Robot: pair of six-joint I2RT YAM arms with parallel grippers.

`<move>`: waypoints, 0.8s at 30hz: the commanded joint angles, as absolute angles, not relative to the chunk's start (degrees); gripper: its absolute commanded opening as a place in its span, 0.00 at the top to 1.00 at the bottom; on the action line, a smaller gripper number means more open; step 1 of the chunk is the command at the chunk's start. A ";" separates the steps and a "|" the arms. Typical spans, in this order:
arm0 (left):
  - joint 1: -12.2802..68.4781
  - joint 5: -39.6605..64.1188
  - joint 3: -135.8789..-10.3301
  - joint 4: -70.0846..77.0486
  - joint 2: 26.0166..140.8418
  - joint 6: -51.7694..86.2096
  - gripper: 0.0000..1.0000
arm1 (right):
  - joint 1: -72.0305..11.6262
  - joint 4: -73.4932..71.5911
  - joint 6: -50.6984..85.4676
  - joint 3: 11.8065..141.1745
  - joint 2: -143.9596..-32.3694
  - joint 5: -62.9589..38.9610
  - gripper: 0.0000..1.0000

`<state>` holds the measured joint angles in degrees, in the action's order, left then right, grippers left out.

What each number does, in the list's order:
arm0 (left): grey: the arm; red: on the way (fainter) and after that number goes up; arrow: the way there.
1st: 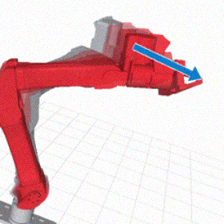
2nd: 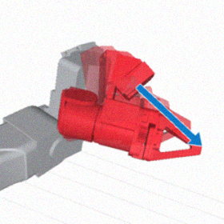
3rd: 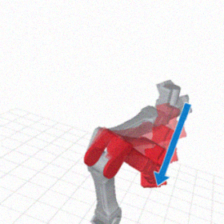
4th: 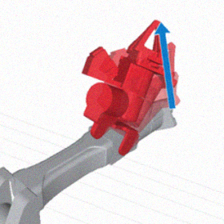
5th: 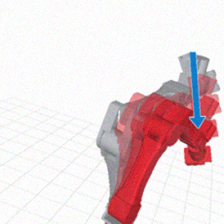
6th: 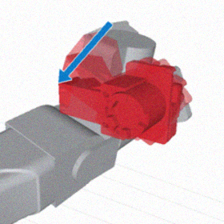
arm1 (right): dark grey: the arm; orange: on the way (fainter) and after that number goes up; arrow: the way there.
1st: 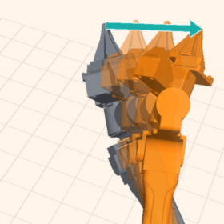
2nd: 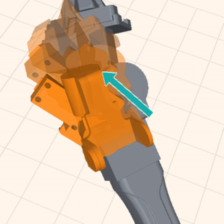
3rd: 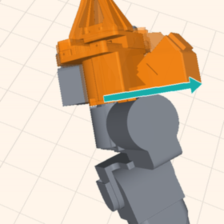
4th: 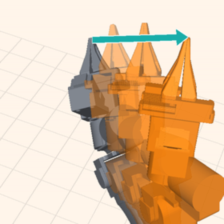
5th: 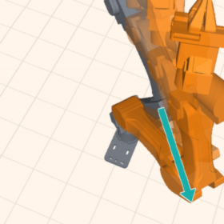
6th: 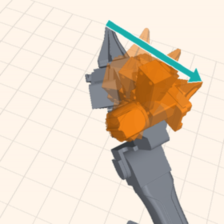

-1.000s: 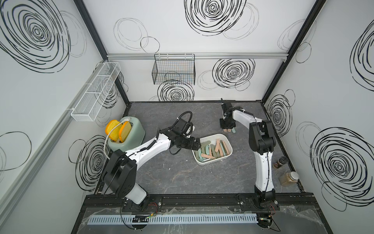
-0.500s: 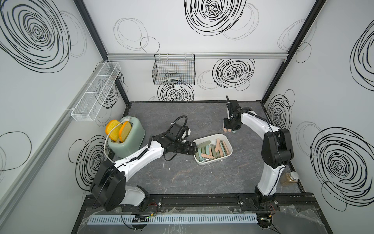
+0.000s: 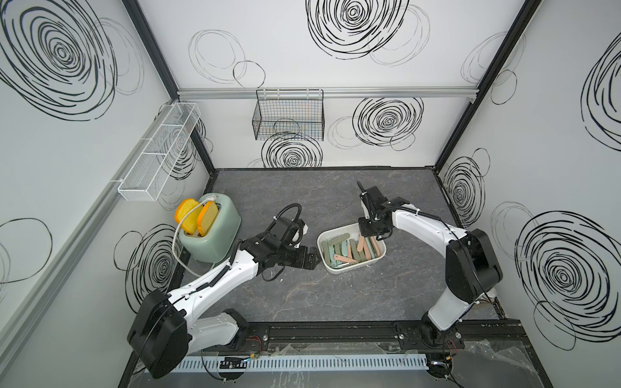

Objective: Take the fruit knife out of the storage box
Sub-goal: Pick up the fruit knife from the storage box.

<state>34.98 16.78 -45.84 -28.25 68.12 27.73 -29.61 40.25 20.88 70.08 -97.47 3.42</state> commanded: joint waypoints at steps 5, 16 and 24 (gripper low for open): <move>35.42 15.49 -43.69 -27.85 65.20 29.09 0.02 | -31.21 38.37 24.94 68.23 -98.52 4.57 0.54; 35.42 15.12 -43.33 -27.89 65.78 28.58 0.02 | -32.43 37.99 25.06 71.25 -105.75 5.23 0.55; 35.20 15.47 -43.39 -27.32 67.14 27.88 0.02 | -32.67 38.15 23.91 74.06 -110.16 6.36 0.68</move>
